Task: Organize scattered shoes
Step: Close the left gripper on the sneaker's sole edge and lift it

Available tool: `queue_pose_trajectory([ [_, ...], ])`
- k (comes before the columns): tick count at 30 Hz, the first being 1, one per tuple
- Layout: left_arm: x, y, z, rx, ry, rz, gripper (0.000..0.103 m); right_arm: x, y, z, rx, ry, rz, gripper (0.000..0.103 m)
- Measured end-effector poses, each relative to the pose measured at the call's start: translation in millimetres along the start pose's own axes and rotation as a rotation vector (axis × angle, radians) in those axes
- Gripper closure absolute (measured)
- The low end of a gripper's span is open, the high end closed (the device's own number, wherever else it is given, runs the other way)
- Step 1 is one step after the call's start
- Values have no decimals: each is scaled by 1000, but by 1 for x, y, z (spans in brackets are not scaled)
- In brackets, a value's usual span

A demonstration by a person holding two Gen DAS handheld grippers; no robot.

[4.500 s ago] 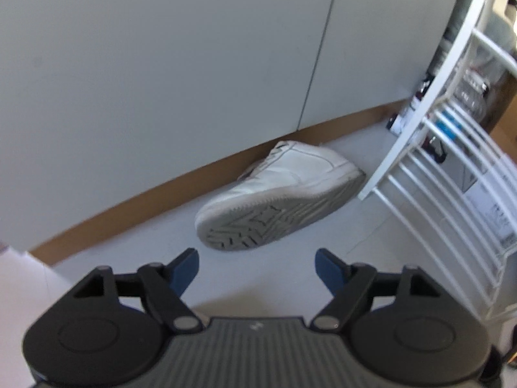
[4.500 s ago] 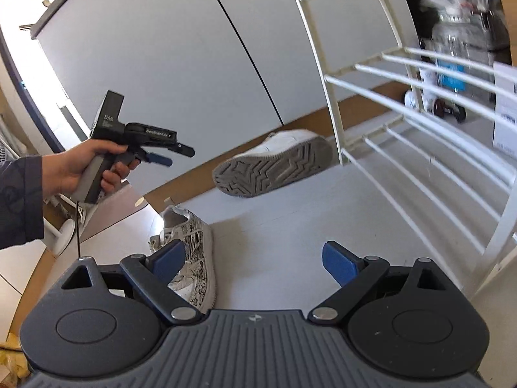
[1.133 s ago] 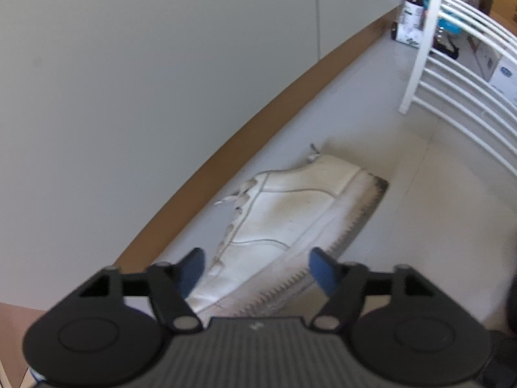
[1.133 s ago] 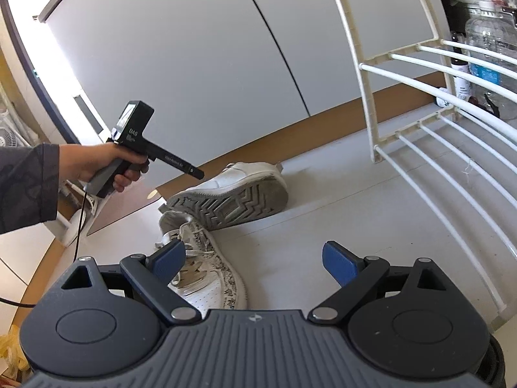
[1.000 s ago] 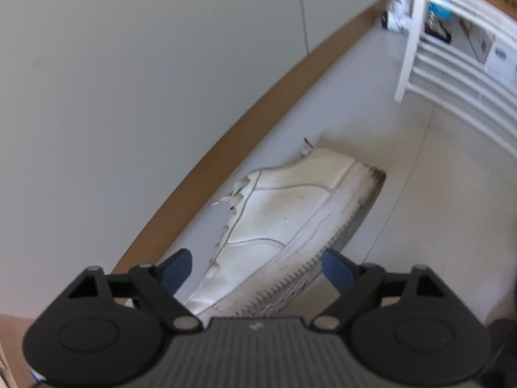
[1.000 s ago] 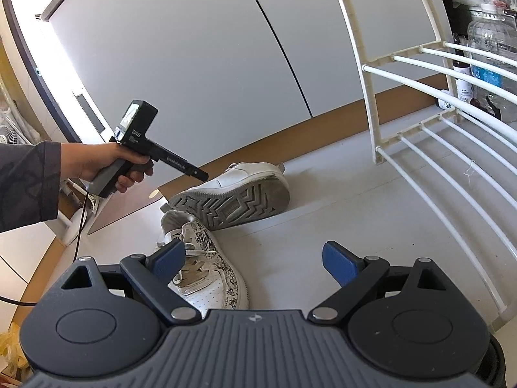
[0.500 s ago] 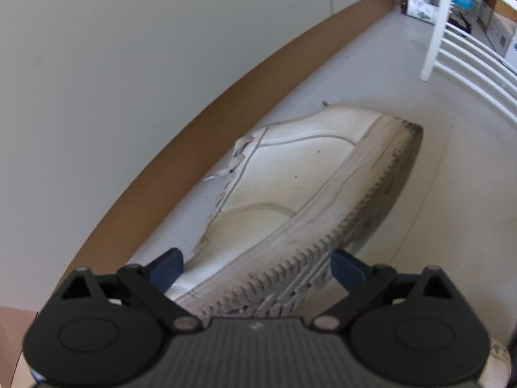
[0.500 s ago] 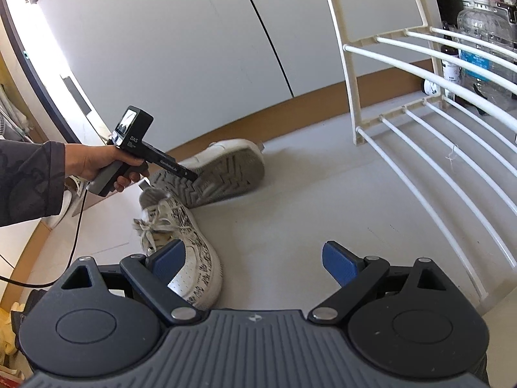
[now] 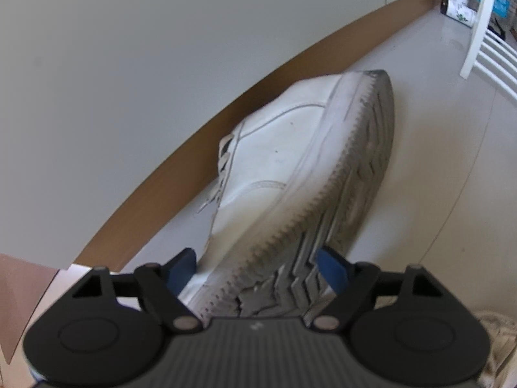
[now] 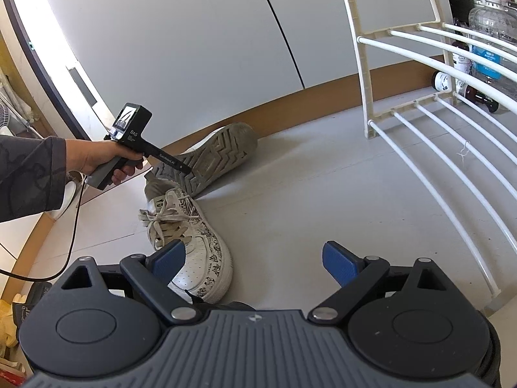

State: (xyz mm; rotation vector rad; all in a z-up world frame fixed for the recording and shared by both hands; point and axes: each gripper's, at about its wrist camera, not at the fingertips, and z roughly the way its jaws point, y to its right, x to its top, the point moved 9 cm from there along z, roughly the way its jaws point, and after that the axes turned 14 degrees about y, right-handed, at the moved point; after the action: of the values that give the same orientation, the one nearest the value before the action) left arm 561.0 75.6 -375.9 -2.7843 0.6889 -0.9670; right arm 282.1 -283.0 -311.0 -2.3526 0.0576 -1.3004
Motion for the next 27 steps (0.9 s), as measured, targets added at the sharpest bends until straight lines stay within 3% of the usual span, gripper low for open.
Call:
queue_pose_trajectory([
  [3, 3, 3, -3, -14, 11, -2, 19, -2, -2, 1, 4, -5, -3, 8],
  [5, 6, 12, 0, -16, -3, 58, 14, -2, -2, 2, 6, -8, -2, 8],
  [9, 11, 26, 6, -25, -5, 78, 7, -2, -2, 2, 7, -9, -8, 8],
  [13, 15, 33, 13, 5, 0, 91, 2, -4, 2, 2, 0, -18, -11, 8],
  [19, 11, 23, 10, 5, -14, 38, 6, -8, 5, 2, -9, -29, -16, 8],
  [27, -24, -11, -9, 61, -91, 70, 7, -9, -5, 3, 14, -24, -17, 8],
])
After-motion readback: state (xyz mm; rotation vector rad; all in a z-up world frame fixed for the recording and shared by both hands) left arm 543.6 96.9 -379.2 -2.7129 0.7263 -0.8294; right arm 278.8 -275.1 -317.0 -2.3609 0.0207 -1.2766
